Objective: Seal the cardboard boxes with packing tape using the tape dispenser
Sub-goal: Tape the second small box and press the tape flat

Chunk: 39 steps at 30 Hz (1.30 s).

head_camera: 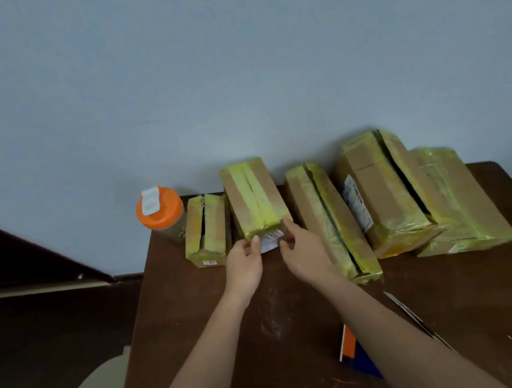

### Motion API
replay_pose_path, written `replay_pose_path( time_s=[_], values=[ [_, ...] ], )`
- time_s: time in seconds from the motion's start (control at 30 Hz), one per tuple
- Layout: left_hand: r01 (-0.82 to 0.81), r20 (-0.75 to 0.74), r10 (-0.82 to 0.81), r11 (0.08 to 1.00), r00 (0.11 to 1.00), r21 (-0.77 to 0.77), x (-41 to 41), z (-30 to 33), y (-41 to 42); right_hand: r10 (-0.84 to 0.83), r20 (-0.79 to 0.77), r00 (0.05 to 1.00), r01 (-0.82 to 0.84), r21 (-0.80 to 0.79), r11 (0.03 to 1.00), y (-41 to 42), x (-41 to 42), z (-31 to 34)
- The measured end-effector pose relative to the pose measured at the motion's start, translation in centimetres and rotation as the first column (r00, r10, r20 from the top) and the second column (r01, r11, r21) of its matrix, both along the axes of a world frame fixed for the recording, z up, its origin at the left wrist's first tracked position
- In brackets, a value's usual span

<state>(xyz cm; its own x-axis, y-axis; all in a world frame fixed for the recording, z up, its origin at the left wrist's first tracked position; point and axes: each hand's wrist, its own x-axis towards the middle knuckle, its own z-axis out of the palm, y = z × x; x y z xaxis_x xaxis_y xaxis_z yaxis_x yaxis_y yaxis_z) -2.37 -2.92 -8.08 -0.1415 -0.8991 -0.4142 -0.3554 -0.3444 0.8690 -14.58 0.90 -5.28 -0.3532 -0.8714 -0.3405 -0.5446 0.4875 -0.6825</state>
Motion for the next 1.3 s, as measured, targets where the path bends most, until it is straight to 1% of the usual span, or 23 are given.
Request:
replay_pose_path(
  time_s=[0.07,0.1,0.17,0.27,0.3,0.33,0.37,0.4,0.47,0.53,0.57,0.6,0.63,0.67,0.7,0.73,0.77,0.8,0.87,0.97,1.1,1.2,1.3],
  values=[
    [-0.036,0.038,0.037,0.999,0.999,-0.014,-0.1,0.0,-0.7,-0.037,-0.097,0.995,0.033,-0.040,0.999,-0.6,-0.1,0.1],
    [-0.045,0.067,0.048,0.998,0.997,-0.042,-0.1,0.1,-1.0,-0.030,-0.113,0.993,0.024,-0.056,0.998,-0.9,-0.1,0.2],
    [-0.023,0.065,0.027,0.998,0.998,-0.055,-0.1,0.3,-1.3,0.013,-0.062,0.998,-0.019,-0.086,0.996,-1.4,0.1,0.3],
    [0.037,-0.083,-0.030,0.995,0.996,0.093,0.1,0.4,-1.5,0.023,-0.010,1.000,-0.024,-0.101,0.995,-1.8,0.4,0.1],
    [0.064,-0.094,-0.052,0.990,0.994,0.125,0.3,0.4,-1.6,0.016,-0.003,1.000,-0.016,-0.100,0.995,-1.9,0.3,0.0],
    [0.091,-0.067,-0.082,0.987,0.994,0.133,0.6,0.3,-1.7,0.011,0.009,1.000,-0.010,-0.095,0.995,-1.9,0.1,-0.1],
    [0.099,-0.017,-0.097,0.989,0.995,0.115,0.8,0.2,-1.6,0.014,0.017,1.000,-0.013,-0.086,0.996,-1.9,-0.2,-0.2],
    [0.074,0.048,-0.077,0.995,0.996,0.060,1.1,0.0,-1.7,0.022,0.016,1.000,-0.020,-0.078,0.997,-1.9,-0.4,-0.2],
    [0.000,0.217,0.037,0.986,0.976,-0.166,1.6,0.5,-1.6,0.043,-0.011,0.999,-0.044,-0.082,0.996,-1.8,-0.8,0.0],
    [0.015,0.439,0.192,0.905,0.878,-0.425,2.3,1.4,-1.2,0.064,-0.040,0.997,-0.068,-0.108,0.992,-1.6,-0.9,0.3],
    [0.051,0.524,0.259,0.861,0.811,-0.506,2.8,1.6,-1.1,0.070,-0.045,0.996,-0.075,-0.115,0.990,-1.4,-0.8,0.5],
    [0.084,0.599,0.300,0.845,0.742,-0.528,3.3,1.7,-1.2,0.079,-0.045,0.996,-0.084,-0.118,0.989,-1.3,-0.7,0.6],
    [0.107,0.664,0.290,0.866,0.689,-0.488,3.9,1.4,-1.5,0.090,-0.045,0.995,-0.095,-0.118,0.988,-1.0,-0.5,0.6],
    [0.122,0.714,0.224,0.909,0.664,-0.398,4.6,0.9,-1.7,0.103,-0.045,0.994,-0.107,-0.117,0.987,-0.8,-0.3,0.6],
    [0.136,0.729,0.130,0.946,0.672,-0.294,5.2,0.8,-1.9,0.116,-0.041,0.992,-0.120,-0.117,0.986,-0.5,-0.1,0.7],
    [0.145,0.704,0.041,0.968,0.709,-0.203,5.7,0.3,-2.0,0.129,-0.033,0.991,-0.132,-0.118,0.984,-0.3,0.1,0.7],
    [0.148,0.653,-0.012,0.977,0.758,-0.154,6.2,-0.1,-2.0,0.141,-0.024,0.990,-0.143,-0.118,0.983,0.0,0.3,0.7],
    [0.146,0.602,-0.027,0.978,0.798,-0.150,6.5,-0.5,-1.8,0.150,-0.013,0.989,-0.150,-0.113,0.982,0.3,0.5,0.7],
    [0.131,0.551,0.013,0.966,0.835,-0.222,6.9,-0.9,-1.2,0.167,0.004,0.986,-0.166,-0.087,0.982,0.9,0.7,0.6],
    [0.075,0.534,0.070,0.967,0.842,-0.245,6.8,-1.1,0.2,0.207,0.043,0.977,-0.206,-0.039,0.978,1.9,0.9,0.5],
    [0.095,0.571,0.091,0.953,0.816,-0.288,6.5,-1.0,3.8,0.257,0.105,0.961,-0.258,-0.002,0.966,3.5,1.1,0.3],
    [0.130,0.601,0.069,0.950,0.796,-0.282,6.2,-0.8,7.3,0.282,0.113,0.953,-0.284,0.000,0.959,4.9,1.2,0.3],
    [0.201,0.601,-0.012,0.948,0.799,-0.248,5.2,-0.1,10.7,0.302,0.153,0.941,-0.307,0.008,0.952,6.3,1.3,0.3]
  ],
)
